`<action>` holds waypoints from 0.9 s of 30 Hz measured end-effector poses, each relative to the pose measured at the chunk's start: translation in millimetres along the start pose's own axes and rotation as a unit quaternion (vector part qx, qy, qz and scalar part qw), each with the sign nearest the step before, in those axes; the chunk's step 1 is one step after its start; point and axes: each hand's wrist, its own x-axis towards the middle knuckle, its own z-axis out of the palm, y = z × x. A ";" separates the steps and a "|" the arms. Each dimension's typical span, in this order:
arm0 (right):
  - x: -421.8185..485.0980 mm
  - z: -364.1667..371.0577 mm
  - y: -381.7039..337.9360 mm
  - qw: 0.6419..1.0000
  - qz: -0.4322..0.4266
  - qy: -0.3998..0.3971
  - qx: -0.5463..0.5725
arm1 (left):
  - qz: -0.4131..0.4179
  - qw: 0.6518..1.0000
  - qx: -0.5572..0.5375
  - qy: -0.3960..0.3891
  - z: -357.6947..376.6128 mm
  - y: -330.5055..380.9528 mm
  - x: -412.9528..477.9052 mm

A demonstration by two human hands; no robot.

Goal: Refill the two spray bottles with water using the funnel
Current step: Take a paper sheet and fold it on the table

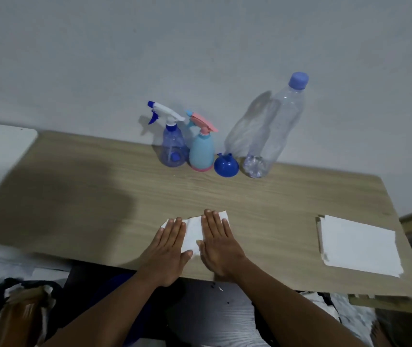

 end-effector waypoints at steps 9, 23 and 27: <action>89.9 -1.4 -66.7 0.999 -0.006 -0.008 0.040 | -0.049 0.998 -0.034 0.012 -20.5 -99.5 11.7; 138.9 -32.9 -51.6 0.992 -0.026 -0.007 0.125 | -0.031 0.992 -0.108 0.064 -46.7 -131.5 43.5; 114.8 -38.7 -37.0 0.989 -0.012 0.020 0.145 | -0.053 0.980 -0.141 0.133 -51.7 -143.8 21.1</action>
